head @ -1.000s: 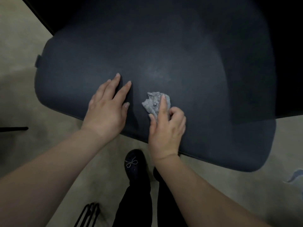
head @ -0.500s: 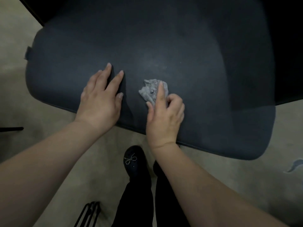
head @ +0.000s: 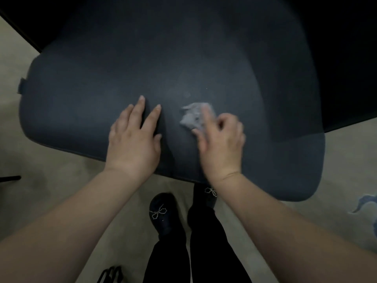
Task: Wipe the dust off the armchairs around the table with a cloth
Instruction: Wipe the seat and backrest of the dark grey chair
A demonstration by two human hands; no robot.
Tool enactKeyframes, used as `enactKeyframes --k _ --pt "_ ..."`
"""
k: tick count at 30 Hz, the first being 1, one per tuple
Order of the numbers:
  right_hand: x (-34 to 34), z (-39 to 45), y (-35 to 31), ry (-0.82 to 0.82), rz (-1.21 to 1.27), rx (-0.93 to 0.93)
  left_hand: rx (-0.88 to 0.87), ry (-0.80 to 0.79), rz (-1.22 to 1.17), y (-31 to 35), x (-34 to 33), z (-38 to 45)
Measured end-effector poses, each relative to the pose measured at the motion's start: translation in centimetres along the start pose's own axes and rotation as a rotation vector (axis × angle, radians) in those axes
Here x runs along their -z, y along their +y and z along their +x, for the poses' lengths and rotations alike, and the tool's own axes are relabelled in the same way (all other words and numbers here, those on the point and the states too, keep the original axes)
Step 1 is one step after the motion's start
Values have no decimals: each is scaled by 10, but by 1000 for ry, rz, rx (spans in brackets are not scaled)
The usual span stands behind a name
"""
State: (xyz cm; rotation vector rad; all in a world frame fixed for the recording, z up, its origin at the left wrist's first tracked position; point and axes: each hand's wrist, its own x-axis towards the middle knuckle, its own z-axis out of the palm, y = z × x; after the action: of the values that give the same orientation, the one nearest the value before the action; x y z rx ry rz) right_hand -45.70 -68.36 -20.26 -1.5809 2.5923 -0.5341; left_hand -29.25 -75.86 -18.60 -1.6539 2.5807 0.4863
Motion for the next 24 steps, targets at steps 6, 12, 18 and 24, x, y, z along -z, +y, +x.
enactKeyframes --k 6,12,18,24 --pt "5 58 35 95 -10 -401 74 31 -12 -14 5 9" --pt "-12 55 -24 -137 80 217 98 50 -28 -7 10 25" --pt "2 138 52 62 -5 -393 93 32 -28 -1 15 42" --pt "-13 108 -11 -136 89 188 71 17 -25 11 19 76"
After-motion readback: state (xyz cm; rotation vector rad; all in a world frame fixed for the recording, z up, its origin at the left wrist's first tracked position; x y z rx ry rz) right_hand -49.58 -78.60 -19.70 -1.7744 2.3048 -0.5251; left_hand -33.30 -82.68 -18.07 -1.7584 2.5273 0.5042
